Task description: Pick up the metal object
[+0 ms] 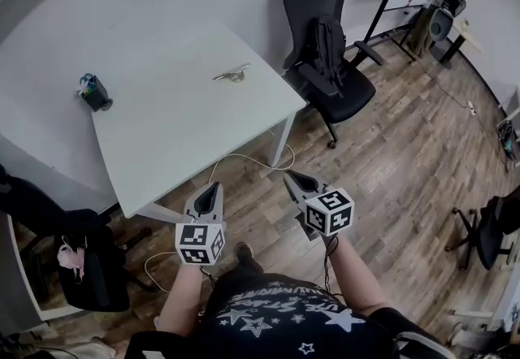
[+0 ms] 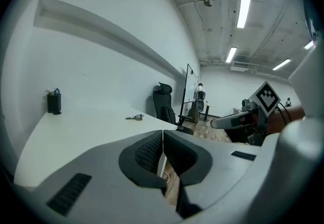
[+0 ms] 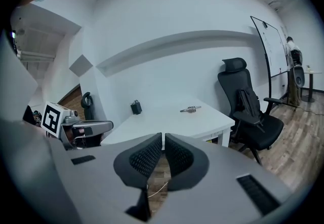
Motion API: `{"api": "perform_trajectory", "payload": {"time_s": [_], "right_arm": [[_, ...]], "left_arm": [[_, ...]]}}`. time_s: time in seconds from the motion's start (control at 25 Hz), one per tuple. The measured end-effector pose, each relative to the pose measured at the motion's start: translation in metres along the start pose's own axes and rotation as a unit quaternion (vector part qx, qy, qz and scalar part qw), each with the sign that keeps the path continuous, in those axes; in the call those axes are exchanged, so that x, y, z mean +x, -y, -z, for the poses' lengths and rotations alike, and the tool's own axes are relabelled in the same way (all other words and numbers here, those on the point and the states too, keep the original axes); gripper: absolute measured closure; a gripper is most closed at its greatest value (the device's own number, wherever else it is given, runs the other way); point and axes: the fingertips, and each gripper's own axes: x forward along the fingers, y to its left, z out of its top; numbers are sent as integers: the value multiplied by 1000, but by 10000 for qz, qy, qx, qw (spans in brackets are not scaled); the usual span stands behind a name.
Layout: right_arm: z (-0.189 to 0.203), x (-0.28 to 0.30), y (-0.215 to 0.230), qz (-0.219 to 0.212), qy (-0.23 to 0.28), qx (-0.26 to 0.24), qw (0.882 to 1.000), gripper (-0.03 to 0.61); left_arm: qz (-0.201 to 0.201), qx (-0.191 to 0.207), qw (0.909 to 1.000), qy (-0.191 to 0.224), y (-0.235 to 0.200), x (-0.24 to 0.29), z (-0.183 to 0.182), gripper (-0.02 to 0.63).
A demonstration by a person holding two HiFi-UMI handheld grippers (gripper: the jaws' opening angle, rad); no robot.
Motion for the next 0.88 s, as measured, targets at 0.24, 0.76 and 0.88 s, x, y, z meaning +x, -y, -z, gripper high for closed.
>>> {"api": "perform_trajectory", "payload": {"time_s": [0.24,0.76,0.88], "right_arm": [[-28,60,4,-53,18,135,9999,528],[-47,128,26,1,-131,-56,9999,529],[-51,145,45,-59,-177,-73,9998,529]], "left_arm": [[78,-49,10000,-9,-51,39,-15,591],[223,35,9997,11,-100,103,-36,591],[130,77,9999,-36,-107,119,-36,591]]}}
